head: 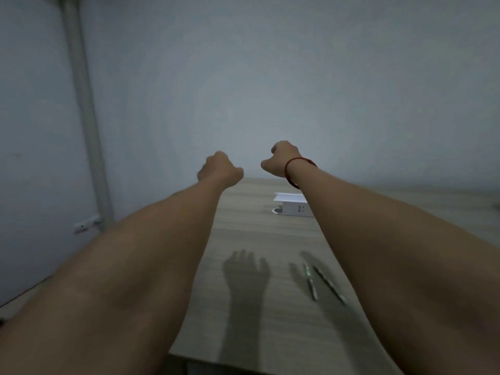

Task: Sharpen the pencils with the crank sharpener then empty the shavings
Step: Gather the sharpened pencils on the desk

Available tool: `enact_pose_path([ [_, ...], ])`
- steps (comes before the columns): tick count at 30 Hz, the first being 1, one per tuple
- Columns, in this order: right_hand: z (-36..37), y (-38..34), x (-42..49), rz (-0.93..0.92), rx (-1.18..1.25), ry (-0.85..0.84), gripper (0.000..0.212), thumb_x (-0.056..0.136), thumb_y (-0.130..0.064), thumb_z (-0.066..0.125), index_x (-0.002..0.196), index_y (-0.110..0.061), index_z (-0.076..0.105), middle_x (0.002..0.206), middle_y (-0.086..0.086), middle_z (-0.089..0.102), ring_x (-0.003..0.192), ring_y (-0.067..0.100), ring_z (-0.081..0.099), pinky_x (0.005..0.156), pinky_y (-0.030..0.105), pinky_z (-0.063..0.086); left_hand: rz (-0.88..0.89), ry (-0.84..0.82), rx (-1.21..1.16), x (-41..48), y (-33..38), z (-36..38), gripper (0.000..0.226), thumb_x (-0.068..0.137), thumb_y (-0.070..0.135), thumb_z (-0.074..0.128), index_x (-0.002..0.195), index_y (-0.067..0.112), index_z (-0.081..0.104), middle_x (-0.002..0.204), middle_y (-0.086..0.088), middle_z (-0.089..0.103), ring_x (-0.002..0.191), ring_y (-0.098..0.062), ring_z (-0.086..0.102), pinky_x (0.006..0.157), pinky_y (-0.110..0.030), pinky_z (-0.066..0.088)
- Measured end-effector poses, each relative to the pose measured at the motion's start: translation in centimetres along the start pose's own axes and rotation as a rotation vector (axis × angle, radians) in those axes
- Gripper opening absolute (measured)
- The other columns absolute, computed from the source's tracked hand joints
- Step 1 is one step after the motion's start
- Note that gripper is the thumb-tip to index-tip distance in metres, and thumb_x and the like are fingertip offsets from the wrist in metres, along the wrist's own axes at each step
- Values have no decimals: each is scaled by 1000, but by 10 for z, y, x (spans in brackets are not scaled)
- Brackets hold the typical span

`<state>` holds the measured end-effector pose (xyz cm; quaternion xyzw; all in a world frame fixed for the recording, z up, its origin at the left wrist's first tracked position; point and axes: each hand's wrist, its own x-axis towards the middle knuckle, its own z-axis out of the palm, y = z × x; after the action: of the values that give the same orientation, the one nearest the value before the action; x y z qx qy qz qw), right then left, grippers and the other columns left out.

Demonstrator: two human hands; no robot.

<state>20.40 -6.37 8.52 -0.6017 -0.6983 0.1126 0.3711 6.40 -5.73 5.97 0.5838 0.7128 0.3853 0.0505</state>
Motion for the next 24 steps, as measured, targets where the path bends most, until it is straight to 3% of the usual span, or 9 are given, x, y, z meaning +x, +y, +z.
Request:
enact_pose_path([
  [7, -15, 105, -60, 144, -107, 50, 40, 89, -18, 60, 125, -2, 56, 128, 16, 57, 114, 32, 59, 97, 36, 50, 78, -175, 38, -83, 24, 74, 35, 84, 30, 62, 107, 5, 56, 116, -11, 60, 104, -33, 60, 76, -32, 45],
  [13, 12, 181, -101, 284, -230, -101, 33, 84, -20, 63, 113, -4, 68, 119, 13, 67, 112, 27, 62, 94, 34, 53, 68, -362, 86, -126, 16, 139, 47, 83, 33, 61, 120, 6, 52, 125, -14, 56, 112, -33, 58, 89, -35, 52],
  [17, 33, 202, -116, 306, -258, -187, 39, 84, -28, 67, 114, -3, 68, 119, 15, 66, 110, 30, 63, 94, 36, 53, 88, -430, 171, -137, 8, 169, 52, 83, 41, 64, 120, 6, 55, 125, -15, 59, 111, -33, 59, 88, -36, 50],
  [21, 50, 213, -125, 275, -332, -189, 36, 84, -33, 67, 110, -9, 68, 112, 13, 68, 103, 30, 64, 89, 35, 53, 131, -374, 248, -141, 4, 182, 35, 85, 25, 64, 114, 6, 57, 123, -16, 59, 112, -32, 58, 87, -36, 49],
  [24, 50, 209, -125, 277, -358, -143, 27, 88, -15, 63, 112, -5, 66, 116, 17, 66, 106, 32, 63, 89, 36, 52, 136, -385, 262, -141, 3, 179, 27, 89, 11, 55, 115, 3, 56, 126, -19, 56, 114, -34, 56, 91, -38, 48],
])
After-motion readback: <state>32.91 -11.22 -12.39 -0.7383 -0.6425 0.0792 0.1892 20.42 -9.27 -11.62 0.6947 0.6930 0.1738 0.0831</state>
